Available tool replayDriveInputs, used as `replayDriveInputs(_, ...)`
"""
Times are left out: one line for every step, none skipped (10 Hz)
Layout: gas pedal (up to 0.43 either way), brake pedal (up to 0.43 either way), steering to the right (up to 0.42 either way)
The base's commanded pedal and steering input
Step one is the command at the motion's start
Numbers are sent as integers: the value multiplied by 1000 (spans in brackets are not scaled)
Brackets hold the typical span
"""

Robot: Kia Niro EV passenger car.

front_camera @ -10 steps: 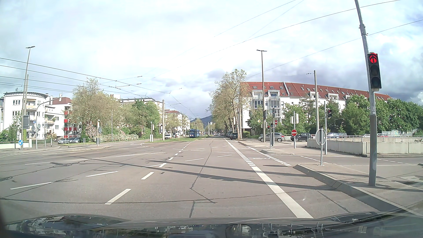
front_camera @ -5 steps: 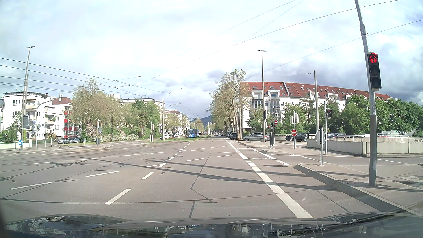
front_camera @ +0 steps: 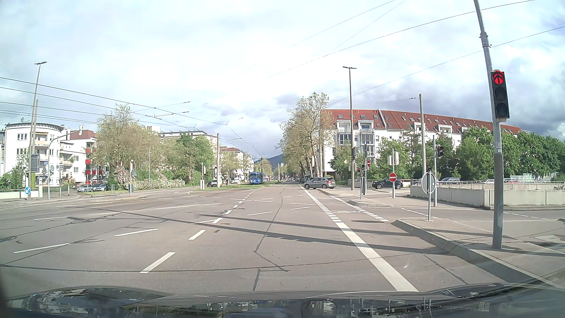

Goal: Follow the waypoints while adhering to traffic rules and regulations

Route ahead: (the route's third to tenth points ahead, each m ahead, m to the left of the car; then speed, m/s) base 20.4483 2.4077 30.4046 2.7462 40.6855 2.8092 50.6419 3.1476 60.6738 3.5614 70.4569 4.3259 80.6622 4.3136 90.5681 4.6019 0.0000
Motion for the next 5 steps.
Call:
replayDriveInputs(0,152,-3)
replayDriveInputs(0,152,-3)
replayDriveInputs(0,152,-3)
replayDriveInputs(0,152,-3)
replayDriveInputs(0,152,-3)
